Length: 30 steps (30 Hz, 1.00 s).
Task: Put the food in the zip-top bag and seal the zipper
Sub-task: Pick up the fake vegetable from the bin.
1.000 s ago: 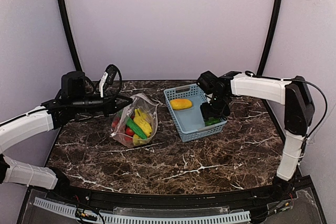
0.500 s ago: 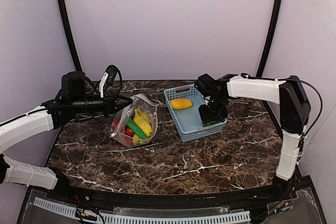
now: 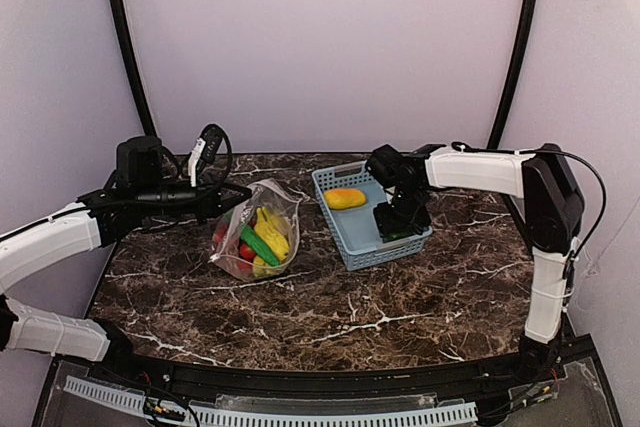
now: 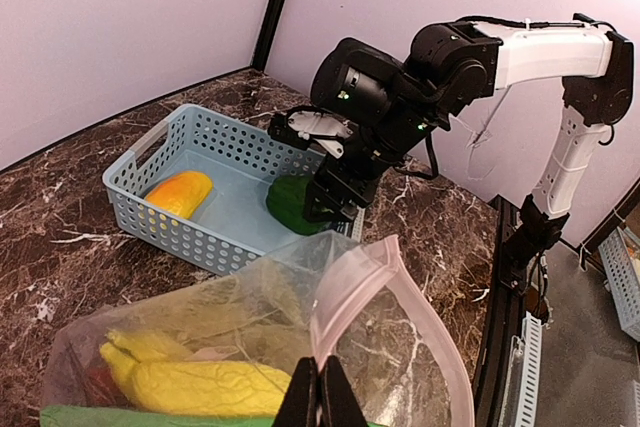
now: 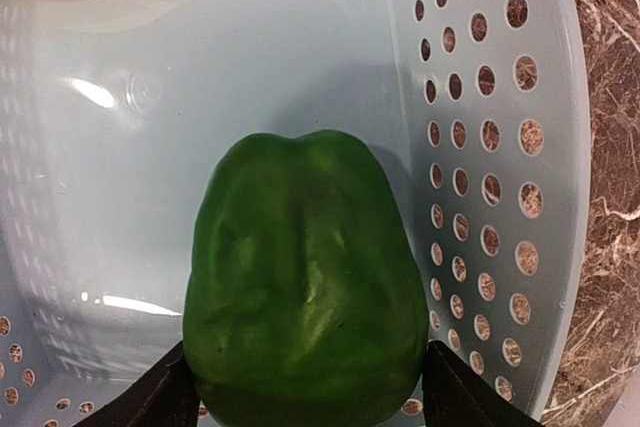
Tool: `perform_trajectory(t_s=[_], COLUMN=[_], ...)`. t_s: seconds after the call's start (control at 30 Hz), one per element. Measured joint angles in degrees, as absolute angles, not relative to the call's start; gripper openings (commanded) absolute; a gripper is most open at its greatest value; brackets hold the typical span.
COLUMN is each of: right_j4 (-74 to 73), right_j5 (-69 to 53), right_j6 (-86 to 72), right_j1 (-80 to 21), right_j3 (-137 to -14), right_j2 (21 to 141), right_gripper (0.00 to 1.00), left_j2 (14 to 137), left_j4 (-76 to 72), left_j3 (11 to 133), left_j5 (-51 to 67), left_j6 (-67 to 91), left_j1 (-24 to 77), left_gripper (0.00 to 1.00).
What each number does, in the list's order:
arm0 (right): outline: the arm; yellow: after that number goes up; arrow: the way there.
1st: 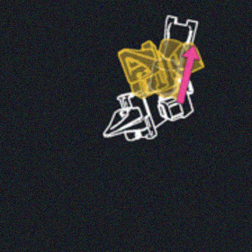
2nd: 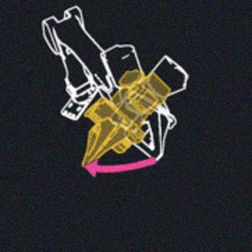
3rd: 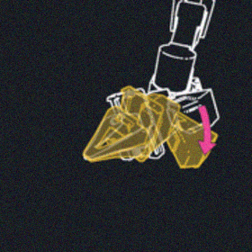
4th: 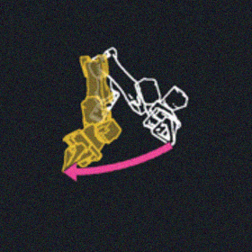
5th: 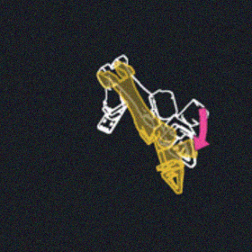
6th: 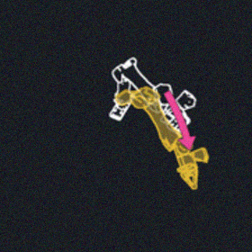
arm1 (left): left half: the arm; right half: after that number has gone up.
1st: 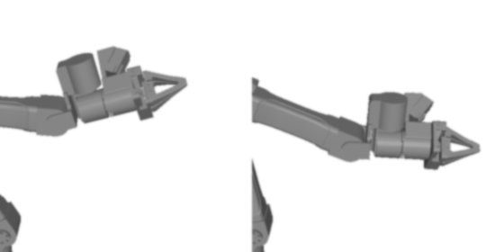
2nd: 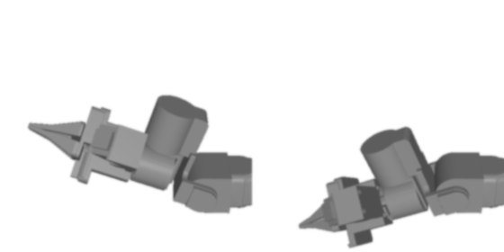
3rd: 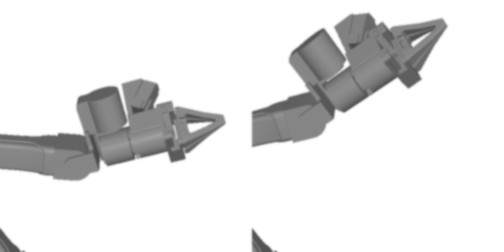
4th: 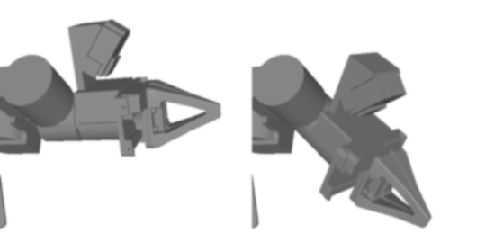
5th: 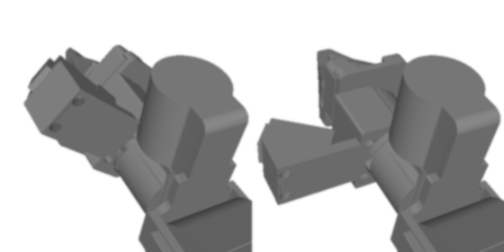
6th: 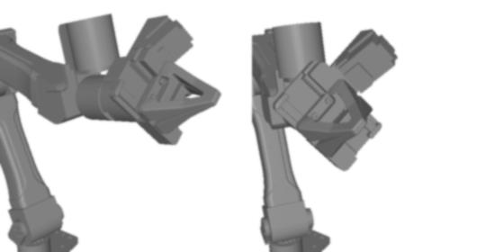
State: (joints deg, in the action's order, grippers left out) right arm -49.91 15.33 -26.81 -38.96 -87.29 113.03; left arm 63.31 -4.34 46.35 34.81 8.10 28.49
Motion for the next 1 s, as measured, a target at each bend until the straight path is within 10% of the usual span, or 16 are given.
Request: perform_trajectory(t_s=[1.0], right_j4=[-49.56], right_j5=[14.61], right_j6=[-24.71], right_j1=[-39.62], right_j3=[-88.27], right_j2=[99.39], right_gripper=[0.6], left_j2=[62.63], left_j4=[-3.97], left_j3=[46.35], left_j5=[34.2], left_j6=[7.88], left_j1=[28.49], left_gripper=[0.01])
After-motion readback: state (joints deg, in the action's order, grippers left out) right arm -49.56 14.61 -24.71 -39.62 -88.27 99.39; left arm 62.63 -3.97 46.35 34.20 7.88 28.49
